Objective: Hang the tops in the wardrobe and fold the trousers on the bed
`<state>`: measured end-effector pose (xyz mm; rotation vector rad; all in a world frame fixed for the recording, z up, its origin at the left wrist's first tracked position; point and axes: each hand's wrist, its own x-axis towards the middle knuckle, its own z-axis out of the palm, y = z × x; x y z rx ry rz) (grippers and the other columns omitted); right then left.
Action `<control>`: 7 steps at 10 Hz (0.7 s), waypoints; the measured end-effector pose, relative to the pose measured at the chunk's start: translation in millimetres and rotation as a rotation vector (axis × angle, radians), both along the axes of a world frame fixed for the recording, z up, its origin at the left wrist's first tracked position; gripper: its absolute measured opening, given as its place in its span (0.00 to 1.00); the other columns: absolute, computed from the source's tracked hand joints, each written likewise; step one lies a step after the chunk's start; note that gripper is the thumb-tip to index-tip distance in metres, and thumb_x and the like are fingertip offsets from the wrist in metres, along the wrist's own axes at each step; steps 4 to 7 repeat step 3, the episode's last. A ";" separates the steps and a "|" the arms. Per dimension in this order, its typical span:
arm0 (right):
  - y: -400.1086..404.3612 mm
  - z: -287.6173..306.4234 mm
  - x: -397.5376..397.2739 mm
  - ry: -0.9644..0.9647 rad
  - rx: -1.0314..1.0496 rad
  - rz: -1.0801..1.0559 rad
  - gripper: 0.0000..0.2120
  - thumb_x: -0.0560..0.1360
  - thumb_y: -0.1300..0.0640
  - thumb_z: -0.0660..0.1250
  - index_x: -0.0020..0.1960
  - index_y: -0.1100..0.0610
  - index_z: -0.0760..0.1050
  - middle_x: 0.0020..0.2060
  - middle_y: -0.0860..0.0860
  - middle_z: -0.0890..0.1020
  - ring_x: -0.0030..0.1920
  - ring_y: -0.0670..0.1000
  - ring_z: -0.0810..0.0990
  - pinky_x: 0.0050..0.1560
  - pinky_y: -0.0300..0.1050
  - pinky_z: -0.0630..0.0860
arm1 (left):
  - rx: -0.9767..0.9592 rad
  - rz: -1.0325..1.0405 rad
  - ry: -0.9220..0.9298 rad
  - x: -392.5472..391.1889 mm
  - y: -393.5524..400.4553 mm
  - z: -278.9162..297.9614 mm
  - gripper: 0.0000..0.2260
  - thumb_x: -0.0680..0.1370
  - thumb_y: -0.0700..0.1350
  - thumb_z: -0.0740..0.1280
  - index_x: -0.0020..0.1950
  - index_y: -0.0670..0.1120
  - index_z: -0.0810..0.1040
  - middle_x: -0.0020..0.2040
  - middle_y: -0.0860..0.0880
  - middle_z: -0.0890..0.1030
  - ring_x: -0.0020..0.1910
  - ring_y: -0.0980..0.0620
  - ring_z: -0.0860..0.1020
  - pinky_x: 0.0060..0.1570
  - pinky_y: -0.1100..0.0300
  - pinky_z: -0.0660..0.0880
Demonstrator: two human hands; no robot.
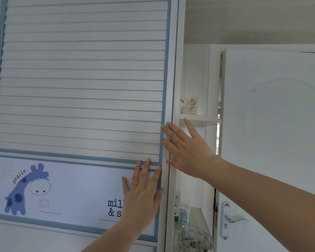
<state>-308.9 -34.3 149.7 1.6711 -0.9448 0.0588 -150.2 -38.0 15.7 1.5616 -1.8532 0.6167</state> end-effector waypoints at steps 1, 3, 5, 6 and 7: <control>1.5 -1.3 2.7 -0.021 0.001 -0.028 0.32 0.80 0.39 0.42 0.77 0.55 0.44 0.77 0.58 0.40 0.76 0.59 0.35 0.66 0.67 0.28 | 0.017 0.002 -0.002 2.6 2.0 0.2 0.29 0.81 0.58 0.38 0.72 0.50 0.69 0.73 0.42 0.67 0.71 0.38 0.66 0.55 0.33 0.73; 25.2 -8.8 -17.7 -0.105 0.002 0.153 0.24 0.79 0.43 0.55 0.70 0.52 0.69 0.73 0.57 0.64 0.76 0.57 0.56 0.71 0.69 0.43 | 0.158 -0.117 0.002 31.4 8.5 3.4 0.31 0.79 0.64 0.49 0.72 0.61 0.31 0.75 0.60 0.34 0.75 0.59 0.36 0.74 0.48 0.43; 25.2 -8.8 -17.7 -0.105 0.002 0.153 0.24 0.79 0.43 0.55 0.70 0.52 0.69 0.73 0.57 0.64 0.76 0.57 0.56 0.71 0.69 0.43 | 0.158 -0.117 0.002 31.4 8.5 3.4 0.31 0.79 0.64 0.49 0.72 0.61 0.31 0.75 0.60 0.34 0.75 0.59 0.36 0.74 0.48 0.43; 25.2 -8.8 -17.7 -0.105 0.002 0.153 0.24 0.79 0.43 0.55 0.70 0.52 0.69 0.73 0.57 0.64 0.76 0.57 0.56 0.71 0.69 0.43 | 0.158 -0.117 0.002 31.4 8.5 3.4 0.31 0.79 0.64 0.49 0.72 0.61 0.31 0.75 0.60 0.34 0.75 0.59 0.36 0.74 0.48 0.43; 25.2 -8.8 -17.7 -0.105 0.002 0.153 0.24 0.79 0.43 0.55 0.70 0.52 0.69 0.73 0.57 0.64 0.76 0.57 0.56 0.71 0.69 0.43 | 0.158 -0.117 0.002 31.4 8.5 3.4 0.31 0.79 0.64 0.49 0.72 0.61 0.31 0.75 0.60 0.34 0.75 0.59 0.36 0.74 0.48 0.43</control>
